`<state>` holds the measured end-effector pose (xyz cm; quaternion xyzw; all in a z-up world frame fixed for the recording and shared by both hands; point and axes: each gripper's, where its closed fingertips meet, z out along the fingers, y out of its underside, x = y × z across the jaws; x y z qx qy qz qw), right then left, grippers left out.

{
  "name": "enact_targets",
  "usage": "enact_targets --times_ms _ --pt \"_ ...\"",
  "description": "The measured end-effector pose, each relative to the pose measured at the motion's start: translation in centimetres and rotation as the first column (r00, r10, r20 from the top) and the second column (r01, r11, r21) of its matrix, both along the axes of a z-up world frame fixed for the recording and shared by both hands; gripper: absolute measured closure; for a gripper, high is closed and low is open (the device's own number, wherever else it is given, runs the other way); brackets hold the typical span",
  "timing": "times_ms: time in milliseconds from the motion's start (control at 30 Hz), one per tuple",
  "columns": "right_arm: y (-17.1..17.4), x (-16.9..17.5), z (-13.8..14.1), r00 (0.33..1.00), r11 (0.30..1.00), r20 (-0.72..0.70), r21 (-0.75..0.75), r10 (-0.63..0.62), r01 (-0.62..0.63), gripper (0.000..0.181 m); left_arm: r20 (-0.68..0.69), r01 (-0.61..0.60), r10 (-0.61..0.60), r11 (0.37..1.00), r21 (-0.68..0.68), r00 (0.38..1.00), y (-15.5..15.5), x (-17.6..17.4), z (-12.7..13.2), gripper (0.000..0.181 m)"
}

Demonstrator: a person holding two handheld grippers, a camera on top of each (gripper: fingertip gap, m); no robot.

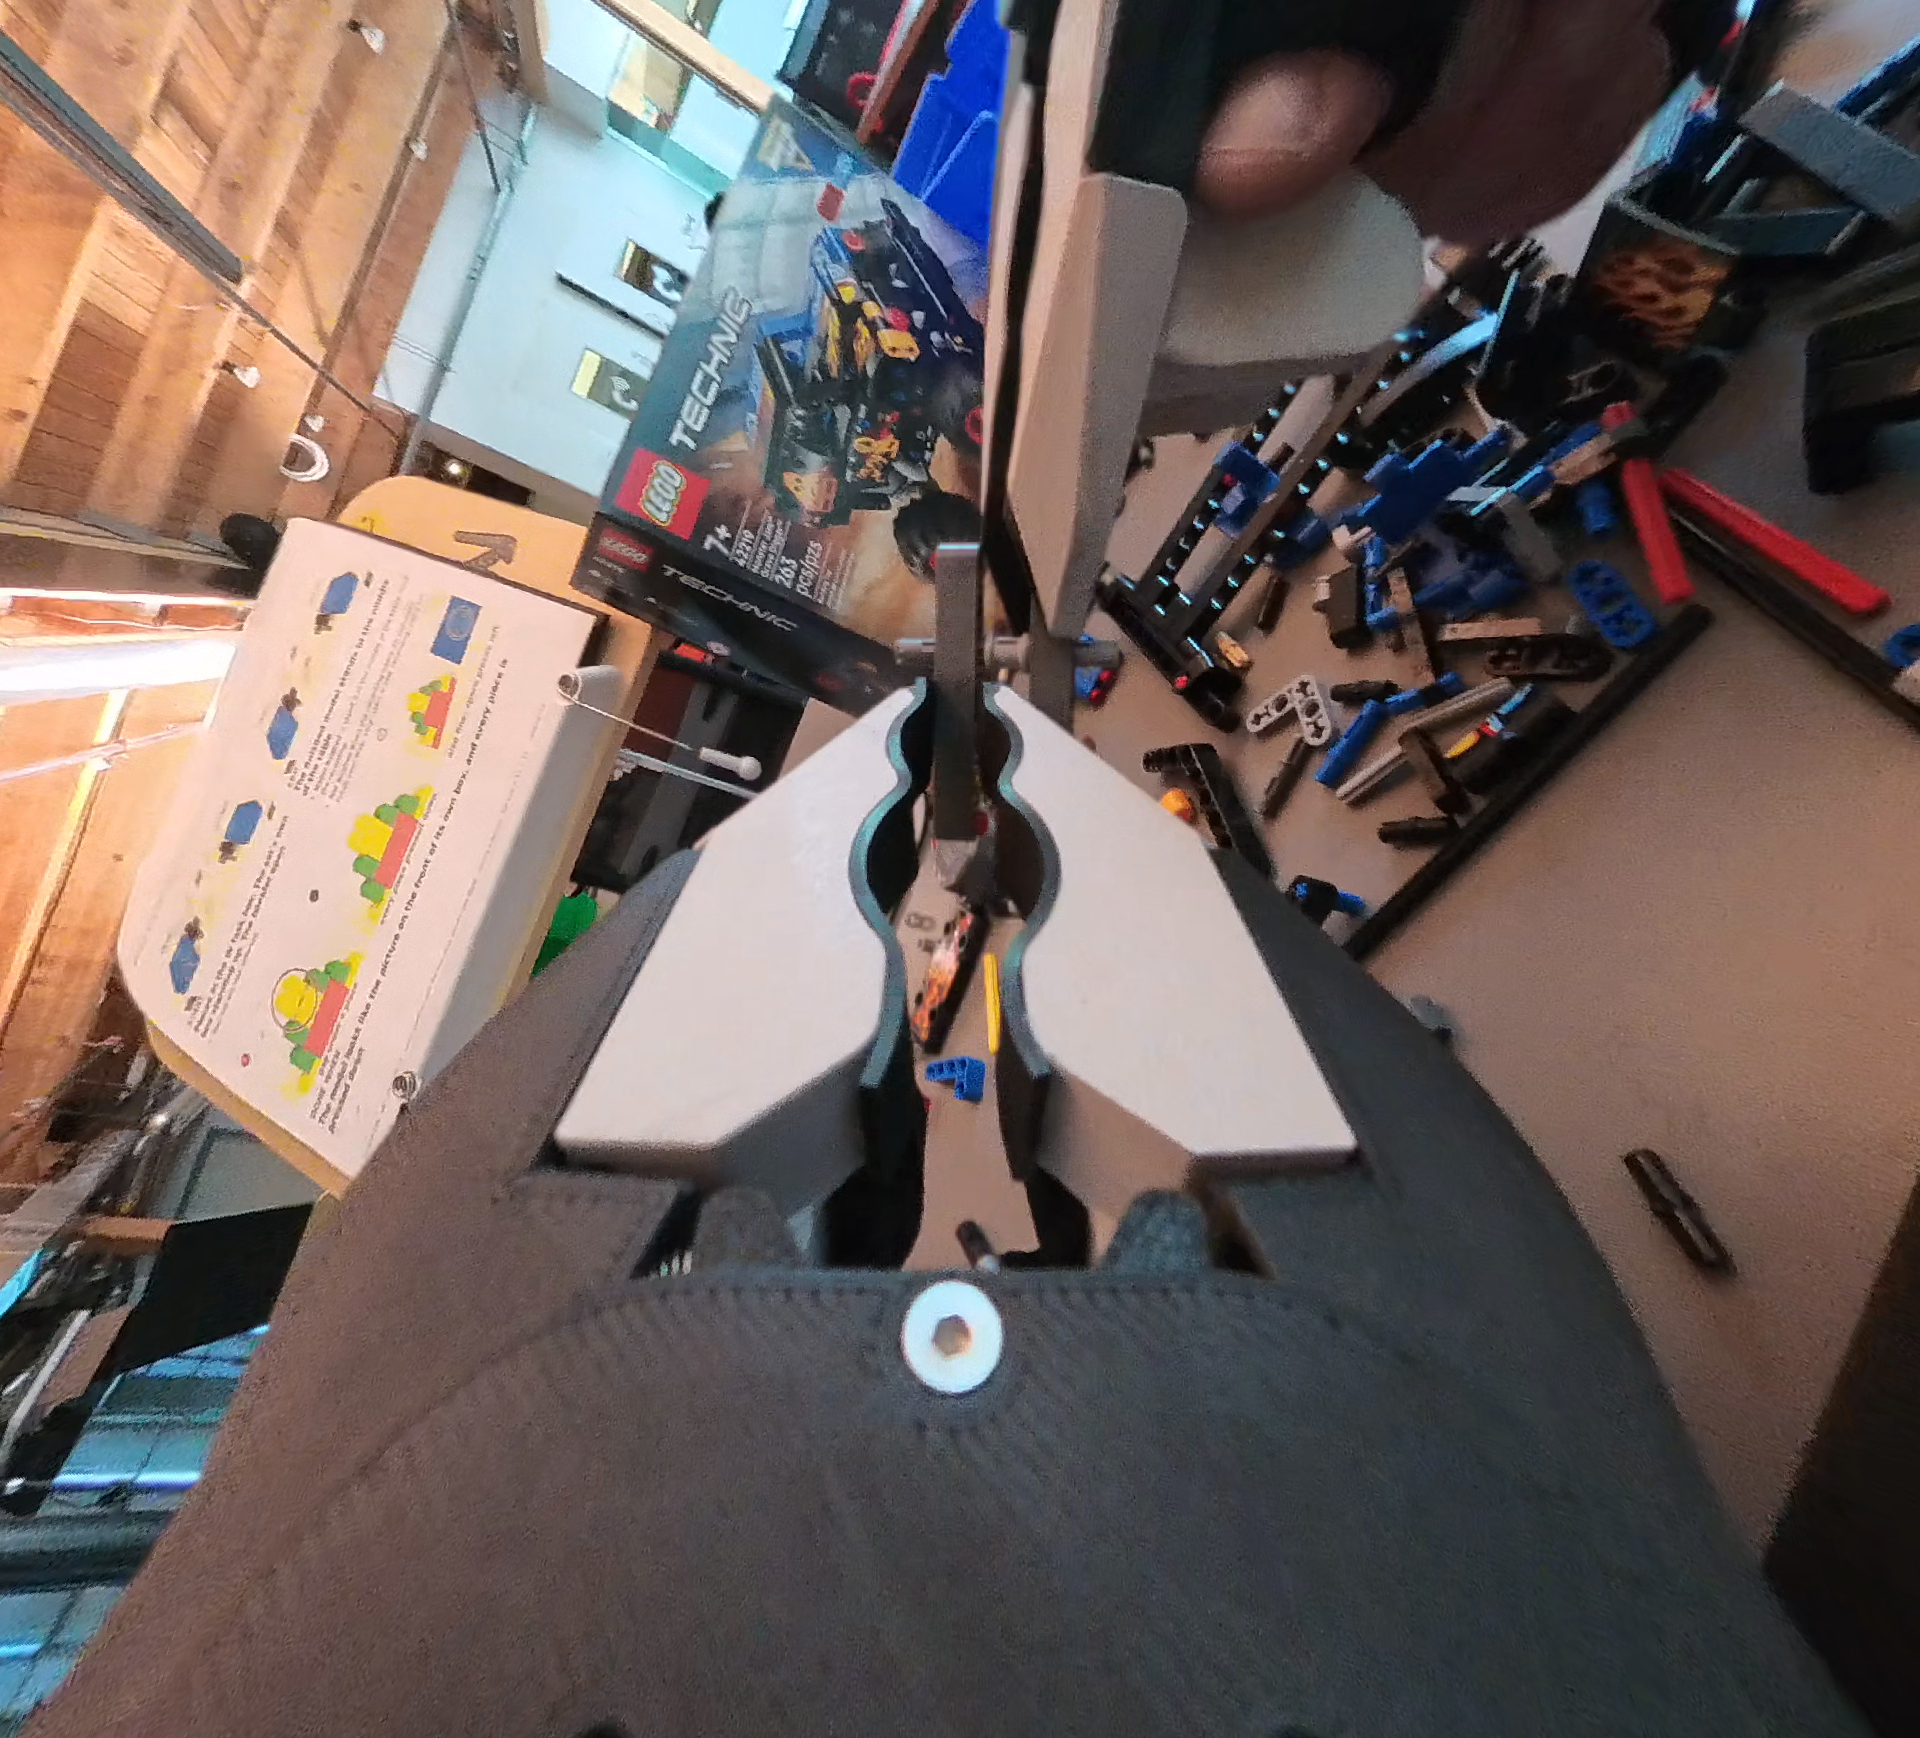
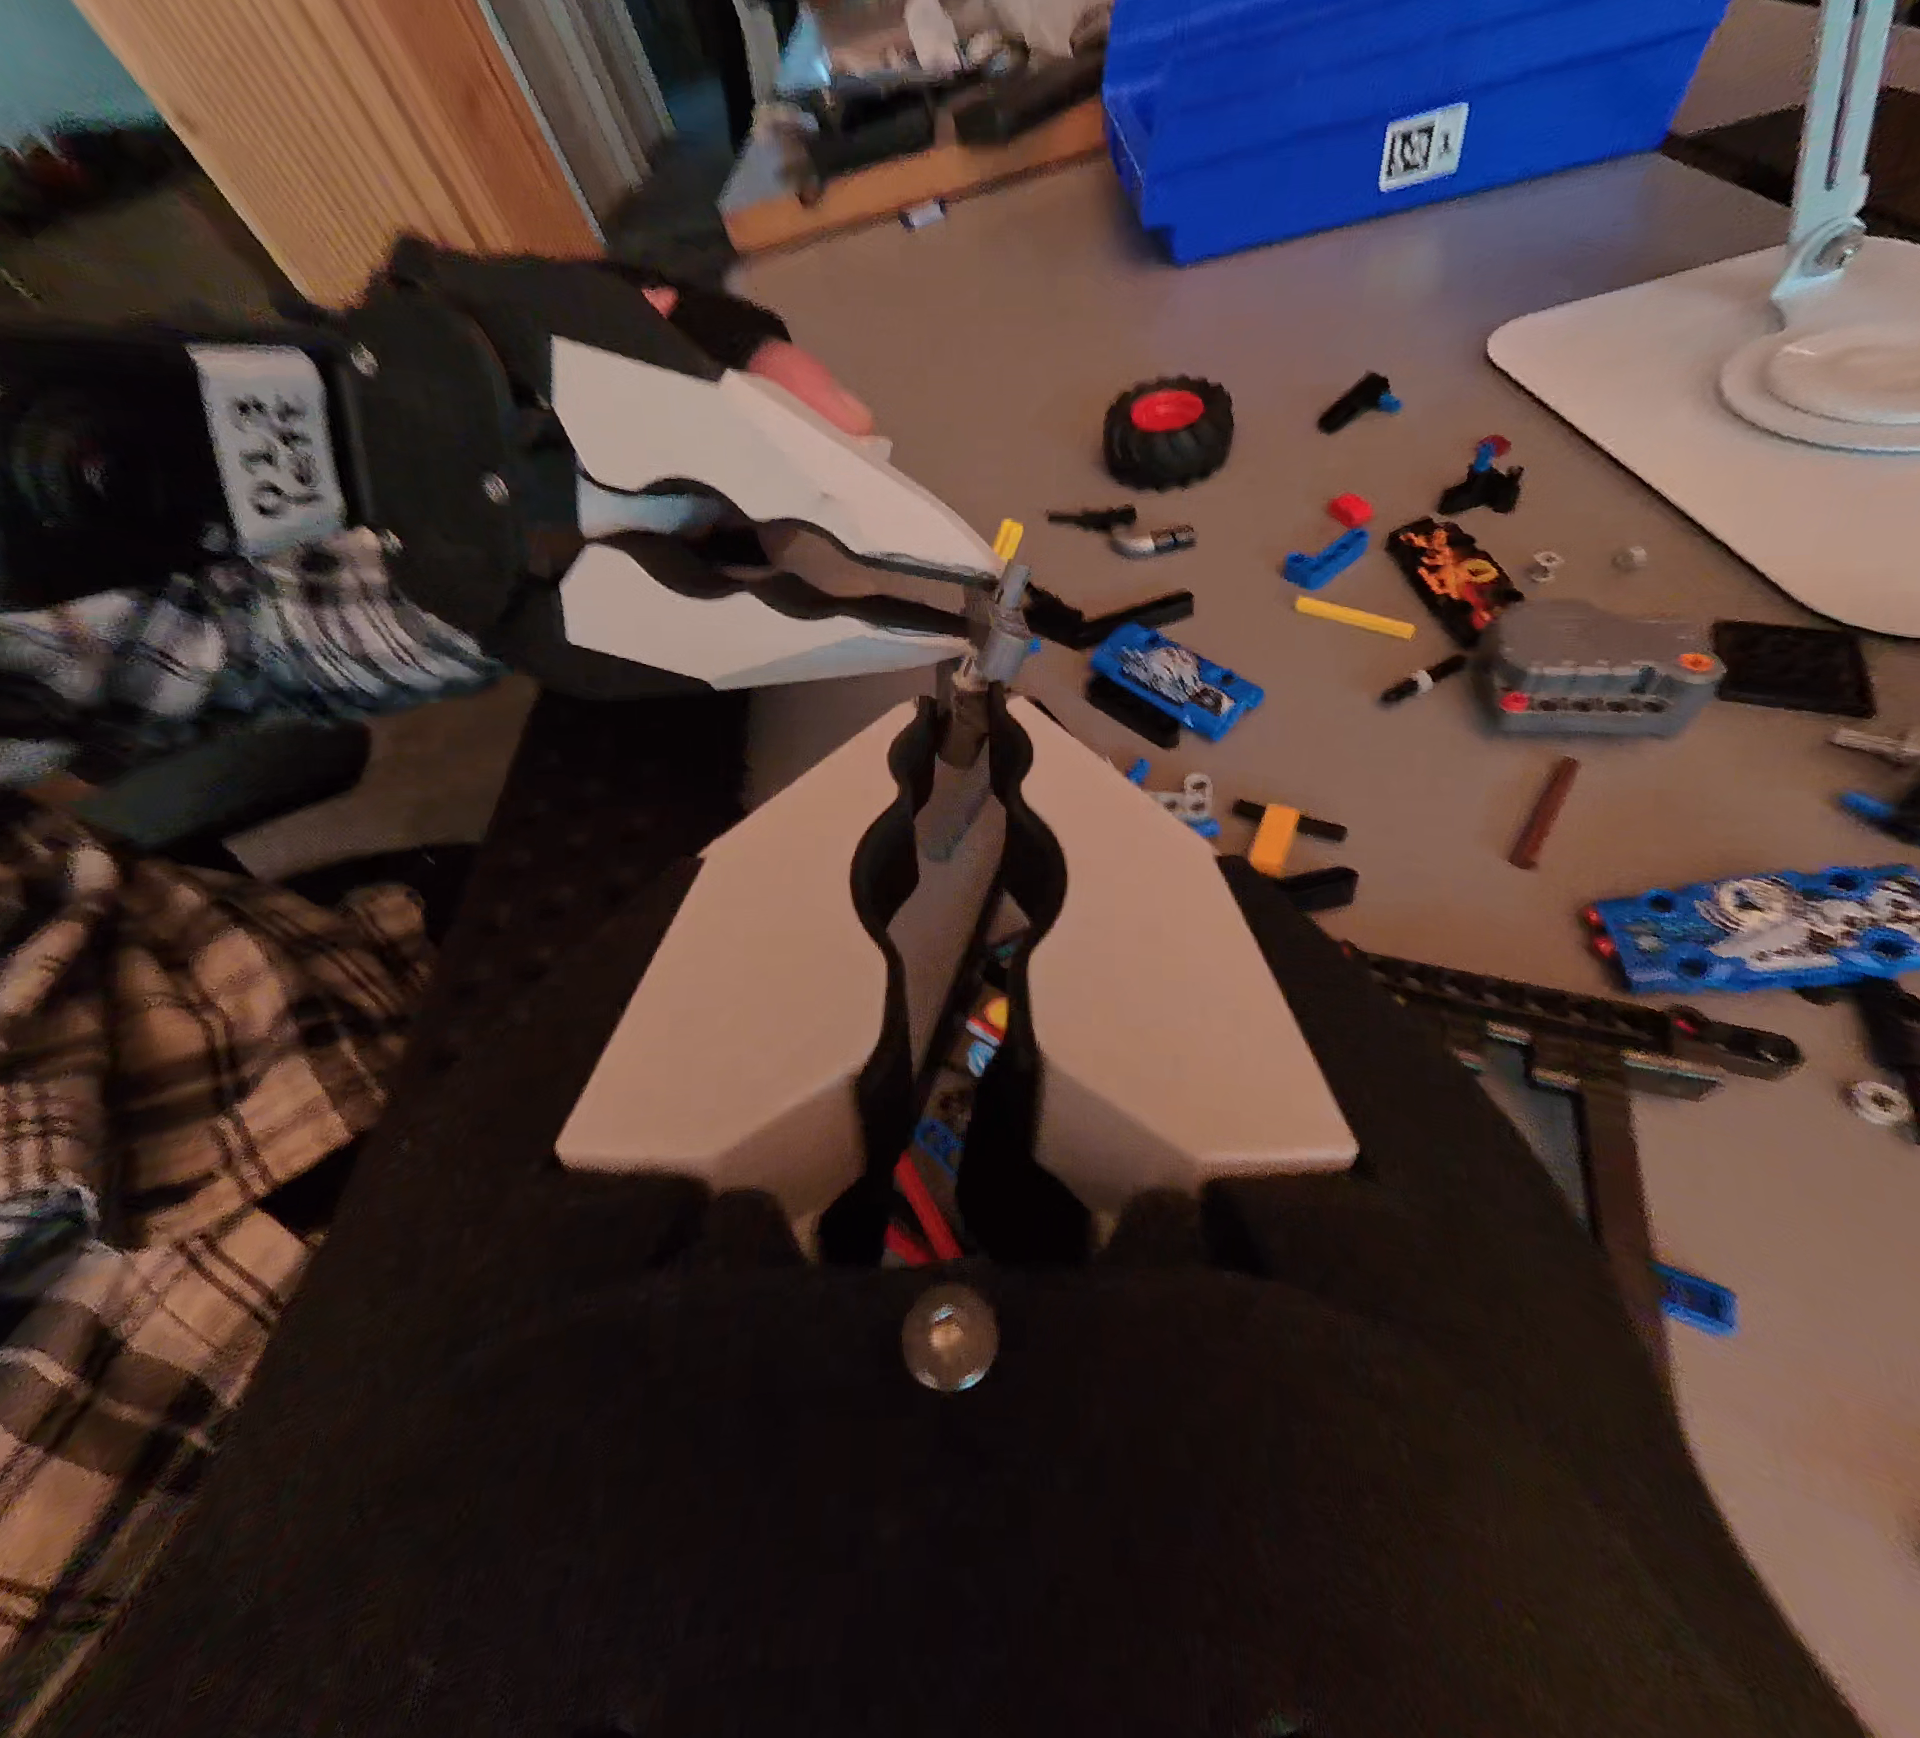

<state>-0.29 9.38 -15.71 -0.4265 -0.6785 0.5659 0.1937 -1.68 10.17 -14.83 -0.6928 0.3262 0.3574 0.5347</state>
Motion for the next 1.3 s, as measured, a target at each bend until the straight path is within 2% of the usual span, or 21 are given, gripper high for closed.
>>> enact_targets --times_ms 100,167,300,400,467,500,567,633,733,833,900,1000,1100,1167,1300 --pt "-0.1 -0.3 1.1 1.0 0.989 -0.02 -0.149 -0.001 -0.002 0.174 -0.01 0.012 -0.012 0.999 0.031 1.0 -0.1 0.1 0.7 0.176" --pt "0.0 -0.4 1.2 1.0 0.987 -0.019 -0.16 -0.005 0.002 0.175 -0.039 0.003 -0.002 0.999 0.042 0.999 -0.1 0.1 0.8 0.176" --pt "0.0 -0.5 1.1 0.999 0.998 -0.038 -0.057 -0.036 0.034 0.176 -0.057 -0.02 0.023 0.998 0.054 0.998 0.0 -0.1 1.0 0.176" --pt "-0.2 -0.5 1.2 0.996 0.998 -0.067 0.035 -0.053 0.055 0.176 0.025 -0.061 0.058 0.992 0.112 0.998 -0.2 -0.5 2.2 0.177" --pt "-1.3 -0.1 -2.2 1.0 0.969 0.012 0.245 -0.014 0.011 0.175 0.141 -0.128 0.096 0.964 0.234 0.985 -0.9 -2.7 5.8 0.177" --pt "-2.2 -0.1 -3.1 1.0 0.953 0.011 0.302 -0.004 0.0 0.175 0.216 -0.119 0.07 0.968 0.223 0.974 -0.8 -3.2 6.4 0.177" --pt "-2.0 -0.6 -1.0 0.997 0.958 -0.066 0.281 -0.034 0.052 0.176 0.207 -0.055 0.023 0.987 0.153 0.978 0.1 -2.1 4.7 0.177" --pt "-0.2 -0.6 0.0 0.996 0.978 -0.062 0.193 -0.062 0.073 0.176 0.247 -0.01 -0.012 0.996 0.085 0.969 0.3 -1.2 2.6 0.177" --pt "0.9 0.2 -1.8 0.999 0.988 0.025 0.149 -0.042 0.038 0.176 0.341 0.008 -0.053 0.991 0.132 0.938 -0.2 -2.1 3.8 0.177" --pt "1.1 0.3 -4.0 0.992 0.984 0.122 0.179 -0.026 0.004 0.175 0.418 0.009 -0.056 0.993 0.115 0.907 0.2 -2.6 3.4 0.176" --pt "1.1 0.1 -4.7 0.989 0.973 0.142 0.231 -0.036 0.003 0.162 0.412 0.005 -0.047 0.995 0.101 0.91 0.3 -2.5 3.0 0.176" --pt "1.1 -0.1 -3.5 0.995 0.976 0.088 0.216 -0.041 0.021 0.161 0.37 -0.001 -0.034 0.996 0.093 0.929 0.4 -2.3 2.7 0.176" --pt "1.1 -0.5 0.5 0.997 0.998 -0.039 0.018 -0.065 0.065 0.167 0.282 0.0 -0.022 0.997 0.077 0.959 0.9 -1.6 2.3 0.177" --pt "1.5 -0.7 1.6 0.995 0.995 -0.059 -0.055 -0.084 0.08 0.166 0.224 0.012 -0.028 0.997 0.074 0.974 1.1 -0.7 2.1 0.176" --pt "2.2 -0.7 1.8 0.98 0.983 -0.158 0.119 -0.123 0.142 0.161 0.224 0.043 -0.055 0.997 0.06 0.973 1.4 0.2 1.8 0.176"
